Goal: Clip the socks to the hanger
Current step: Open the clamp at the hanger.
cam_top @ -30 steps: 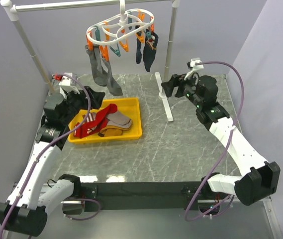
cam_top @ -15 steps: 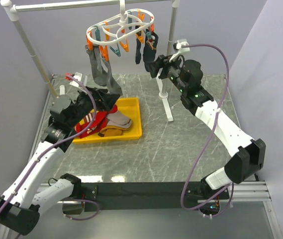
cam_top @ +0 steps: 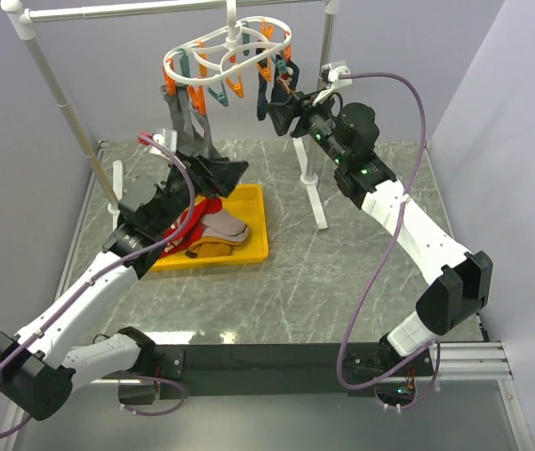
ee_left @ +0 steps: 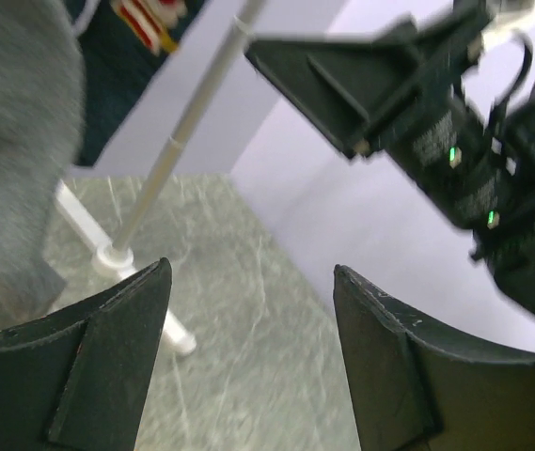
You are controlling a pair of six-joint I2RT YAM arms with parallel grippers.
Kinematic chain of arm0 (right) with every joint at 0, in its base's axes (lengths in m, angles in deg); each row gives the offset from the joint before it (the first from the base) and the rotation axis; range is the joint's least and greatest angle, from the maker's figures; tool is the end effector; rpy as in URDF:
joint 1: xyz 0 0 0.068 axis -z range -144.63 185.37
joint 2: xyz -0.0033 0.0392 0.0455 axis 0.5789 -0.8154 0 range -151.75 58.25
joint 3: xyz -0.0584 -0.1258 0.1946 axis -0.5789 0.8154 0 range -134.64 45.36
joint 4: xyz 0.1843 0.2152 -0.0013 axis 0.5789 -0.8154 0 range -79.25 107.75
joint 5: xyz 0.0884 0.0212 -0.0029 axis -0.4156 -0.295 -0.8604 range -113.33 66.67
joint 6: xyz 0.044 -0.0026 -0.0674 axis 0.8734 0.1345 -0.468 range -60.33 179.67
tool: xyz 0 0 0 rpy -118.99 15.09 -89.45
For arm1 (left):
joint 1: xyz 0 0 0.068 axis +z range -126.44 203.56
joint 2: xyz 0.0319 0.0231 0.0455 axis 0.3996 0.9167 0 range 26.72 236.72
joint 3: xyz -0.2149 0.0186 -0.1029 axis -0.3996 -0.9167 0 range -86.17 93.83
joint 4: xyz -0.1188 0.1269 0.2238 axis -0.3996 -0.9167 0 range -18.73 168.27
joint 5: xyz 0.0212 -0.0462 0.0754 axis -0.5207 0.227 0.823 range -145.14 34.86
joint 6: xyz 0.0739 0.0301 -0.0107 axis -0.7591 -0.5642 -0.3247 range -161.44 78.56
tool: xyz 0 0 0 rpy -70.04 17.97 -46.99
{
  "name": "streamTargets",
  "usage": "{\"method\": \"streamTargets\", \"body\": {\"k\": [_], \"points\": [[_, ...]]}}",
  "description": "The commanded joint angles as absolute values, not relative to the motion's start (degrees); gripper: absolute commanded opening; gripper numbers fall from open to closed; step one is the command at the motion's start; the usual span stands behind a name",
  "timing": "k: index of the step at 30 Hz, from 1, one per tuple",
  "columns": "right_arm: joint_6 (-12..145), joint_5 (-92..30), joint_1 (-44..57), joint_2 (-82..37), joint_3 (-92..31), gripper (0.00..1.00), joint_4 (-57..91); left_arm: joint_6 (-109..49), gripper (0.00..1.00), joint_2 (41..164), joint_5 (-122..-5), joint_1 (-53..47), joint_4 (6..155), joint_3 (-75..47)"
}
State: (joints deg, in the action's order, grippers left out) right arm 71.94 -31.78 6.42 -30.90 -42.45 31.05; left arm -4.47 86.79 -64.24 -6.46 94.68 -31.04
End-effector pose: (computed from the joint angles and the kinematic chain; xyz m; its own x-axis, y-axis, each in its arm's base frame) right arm 0.3678 0.2151 0.4257 0.0487 0.2672 -0.9624 -0.6294 0.7564 0.1782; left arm 0.2700 -0.1686 0.3770 -0.2403 -0.5470 -0.8019 0.6054 0.5613 -0.5643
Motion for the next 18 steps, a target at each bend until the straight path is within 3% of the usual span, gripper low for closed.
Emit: {"method": "streamTargets", "body": {"k": [1,9,18], "points": [[70.66,-31.86,5.23,-30.79,-45.78,0.69,32.52,1.97,0.76,87.10,-55.50,-6.94,102.35,-28.78],[69.60,-26.33,4.70,-28.86,-44.64,0.66,30.94,6.46,0.74,93.60,-53.91,-7.47,98.66,-21.31],[68.99,-23.68,4.61,-28.76,-46.92,0.65,25.93,2.44,0.72,96.50,-42.75,-12.48,96.64,-16.48]]}}
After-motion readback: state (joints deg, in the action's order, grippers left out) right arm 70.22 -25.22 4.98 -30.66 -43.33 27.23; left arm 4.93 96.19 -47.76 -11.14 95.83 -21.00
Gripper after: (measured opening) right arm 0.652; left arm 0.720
